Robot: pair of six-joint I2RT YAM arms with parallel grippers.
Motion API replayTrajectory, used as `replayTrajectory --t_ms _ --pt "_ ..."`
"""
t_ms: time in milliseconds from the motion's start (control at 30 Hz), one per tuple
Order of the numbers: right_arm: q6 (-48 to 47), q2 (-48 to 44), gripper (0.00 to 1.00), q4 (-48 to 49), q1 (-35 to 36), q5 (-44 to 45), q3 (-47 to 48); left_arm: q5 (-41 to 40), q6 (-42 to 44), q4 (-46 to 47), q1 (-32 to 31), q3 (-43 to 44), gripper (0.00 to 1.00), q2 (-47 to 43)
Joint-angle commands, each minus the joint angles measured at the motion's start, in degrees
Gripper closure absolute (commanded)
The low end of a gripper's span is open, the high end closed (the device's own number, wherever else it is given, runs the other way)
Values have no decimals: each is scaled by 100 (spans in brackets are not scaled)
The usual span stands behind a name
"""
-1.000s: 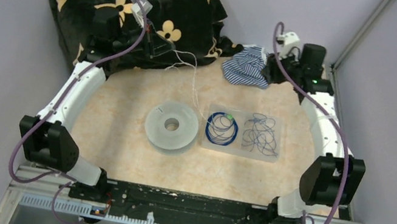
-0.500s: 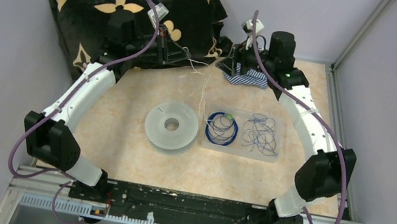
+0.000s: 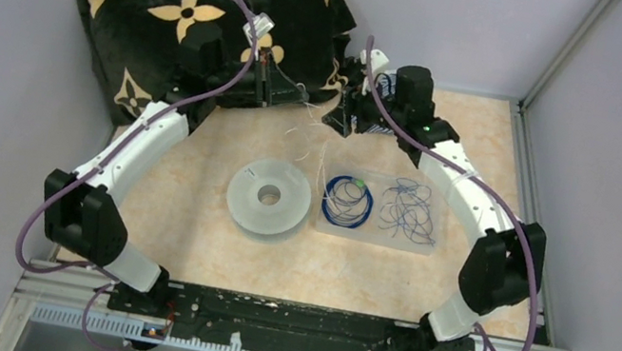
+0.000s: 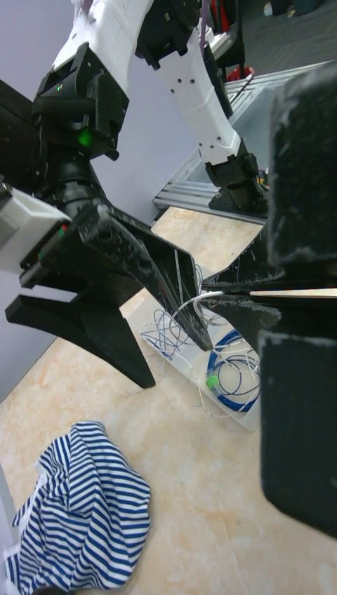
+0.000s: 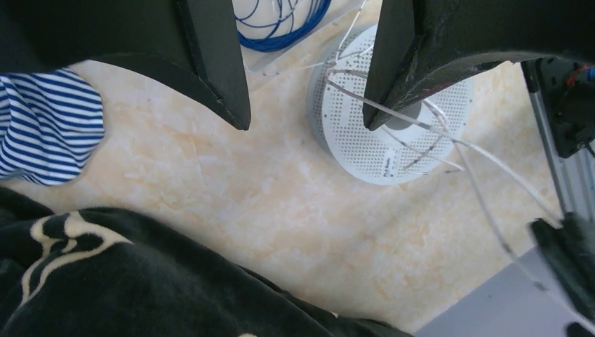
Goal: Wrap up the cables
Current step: Adjust the cable at the center of the board.
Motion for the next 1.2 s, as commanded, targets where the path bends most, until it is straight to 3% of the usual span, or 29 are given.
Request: replayTrajectory --t_ms 0,367,500,967,1067,1167 --pt "16 77 41 457 97 680 -39 292 -291 415 -65 -87 100 31" --pt "-884 110 57 879 16 3360 -420 611 -496 773 -59 -271 100 -166" --pt "-1138 36 60 959 -438 3707 -511 582 -203 620 -22 -277 100 -321" --pt "-1408 -326 68 807 -2752 3486 -149 534 141 187 555 229 100 -444" --pt "-1471 -328 68 330 -2875 2960 104 272 178 44 564 357 100 -357" --pt "-1299 -423 63 -126 -2862 1549 130 186 -2 62 556 424 100 -234"
